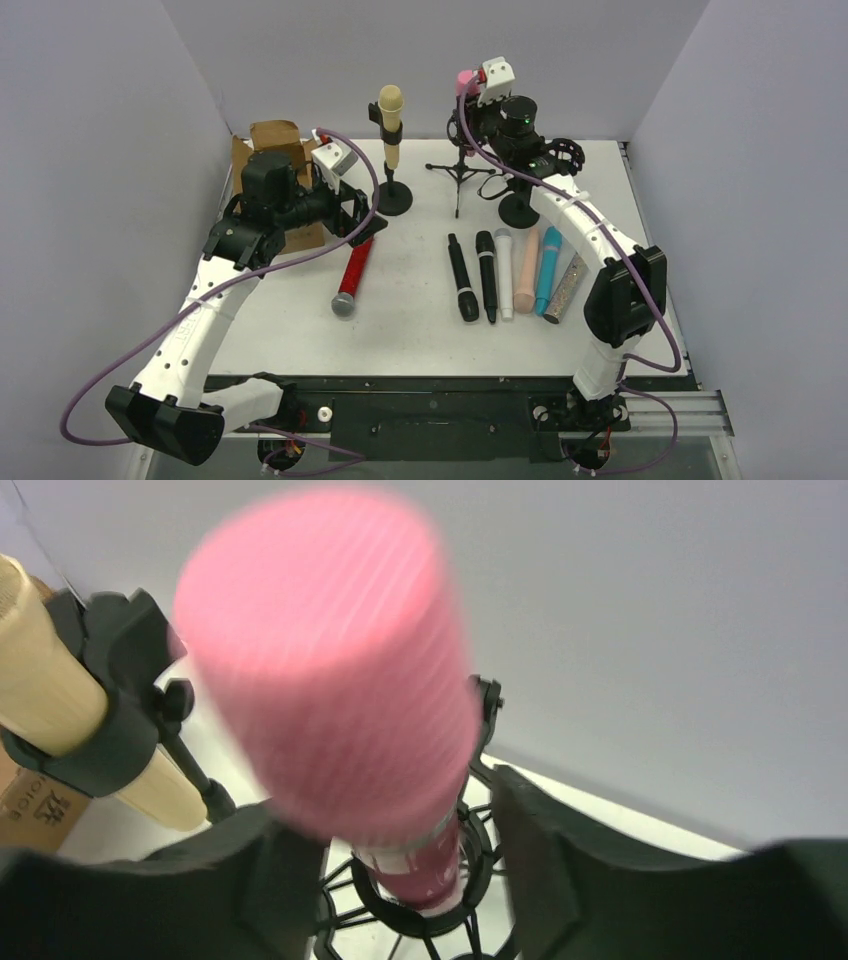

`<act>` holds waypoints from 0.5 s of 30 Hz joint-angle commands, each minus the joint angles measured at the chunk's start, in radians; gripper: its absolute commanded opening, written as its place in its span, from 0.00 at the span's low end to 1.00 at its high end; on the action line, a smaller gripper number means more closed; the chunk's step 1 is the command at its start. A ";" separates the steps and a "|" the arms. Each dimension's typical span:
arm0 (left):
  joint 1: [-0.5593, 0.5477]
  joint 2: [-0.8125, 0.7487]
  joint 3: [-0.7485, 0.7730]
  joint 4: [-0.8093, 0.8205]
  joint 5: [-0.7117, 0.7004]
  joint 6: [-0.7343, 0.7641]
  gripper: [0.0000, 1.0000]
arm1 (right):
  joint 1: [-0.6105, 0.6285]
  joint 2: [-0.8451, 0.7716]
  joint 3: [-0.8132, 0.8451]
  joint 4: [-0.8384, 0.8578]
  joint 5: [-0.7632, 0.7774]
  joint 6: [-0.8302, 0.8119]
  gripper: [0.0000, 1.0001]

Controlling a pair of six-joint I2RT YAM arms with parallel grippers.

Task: Attach the microphones to the stand

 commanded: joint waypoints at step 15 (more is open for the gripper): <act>0.025 0.049 0.095 0.009 -0.059 -0.014 0.96 | 0.004 -0.370 -0.312 0.048 0.103 0.162 0.80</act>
